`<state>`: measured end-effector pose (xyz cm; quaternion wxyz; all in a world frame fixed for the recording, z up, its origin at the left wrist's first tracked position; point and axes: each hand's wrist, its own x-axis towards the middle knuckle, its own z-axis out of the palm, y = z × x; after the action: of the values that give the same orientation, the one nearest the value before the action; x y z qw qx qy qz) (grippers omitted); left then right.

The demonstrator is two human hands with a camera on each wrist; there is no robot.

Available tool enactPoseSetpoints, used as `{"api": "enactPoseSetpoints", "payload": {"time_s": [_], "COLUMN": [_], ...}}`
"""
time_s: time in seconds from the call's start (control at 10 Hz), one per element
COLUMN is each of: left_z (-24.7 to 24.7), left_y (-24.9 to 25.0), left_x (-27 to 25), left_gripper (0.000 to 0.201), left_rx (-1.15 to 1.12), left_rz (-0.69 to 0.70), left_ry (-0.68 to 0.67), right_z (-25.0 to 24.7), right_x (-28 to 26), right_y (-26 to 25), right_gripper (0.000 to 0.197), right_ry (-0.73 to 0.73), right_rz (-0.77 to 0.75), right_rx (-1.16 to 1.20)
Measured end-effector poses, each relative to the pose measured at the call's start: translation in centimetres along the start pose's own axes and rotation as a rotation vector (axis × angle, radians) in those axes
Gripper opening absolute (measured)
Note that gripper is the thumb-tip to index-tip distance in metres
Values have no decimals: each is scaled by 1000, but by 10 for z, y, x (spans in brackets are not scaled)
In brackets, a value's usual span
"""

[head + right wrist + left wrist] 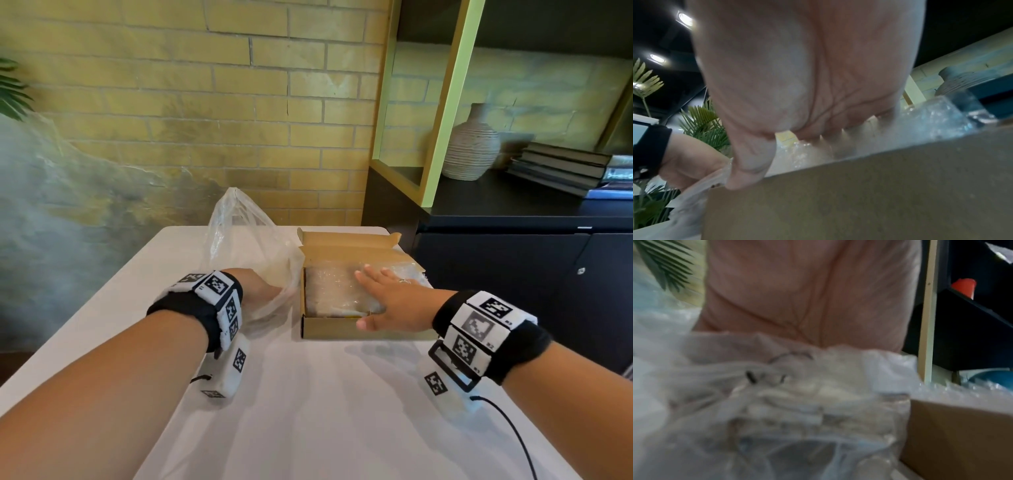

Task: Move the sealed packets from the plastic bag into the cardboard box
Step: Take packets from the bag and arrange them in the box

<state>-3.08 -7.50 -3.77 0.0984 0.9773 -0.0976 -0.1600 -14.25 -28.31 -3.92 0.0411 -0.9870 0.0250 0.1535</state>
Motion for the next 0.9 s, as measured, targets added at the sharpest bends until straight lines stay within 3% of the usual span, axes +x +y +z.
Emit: {"api": "enactPoseSetpoints", "payload": {"time_s": [0.1,0.2,0.4,0.5,0.7,0.8,0.9], "left_z": [2,2,-7,-15,-32,-40,-48], "left_y": [6,8,1,-14,-27,-24,-13], "left_x": [3,11,15,18,20,14,0], "left_gripper": [68,64,32,14,14,9,12], "left_rx": [18,-105,48,-72,-416,-675,-968], "left_rz": [-20,-33,4,-48,-22,118,289], "left_ry": [-13,-70,78,164,440,605,662], "right_z": [-1,-6,-16,-20,-27,-33,-39], "right_x": [-2,-4,-11,-14,-12,-10,-8], "right_y": [-1,-3,-7,-10,-14,-15,-20], "right_gripper": [88,86,78,72,65,64,63], "right_ry": [7,12,66,106,227,309,387], "right_rz": [10,10,-25,-39,-84,-84,-104], "right_rx": [25,37,100,131,167,213,323]}}
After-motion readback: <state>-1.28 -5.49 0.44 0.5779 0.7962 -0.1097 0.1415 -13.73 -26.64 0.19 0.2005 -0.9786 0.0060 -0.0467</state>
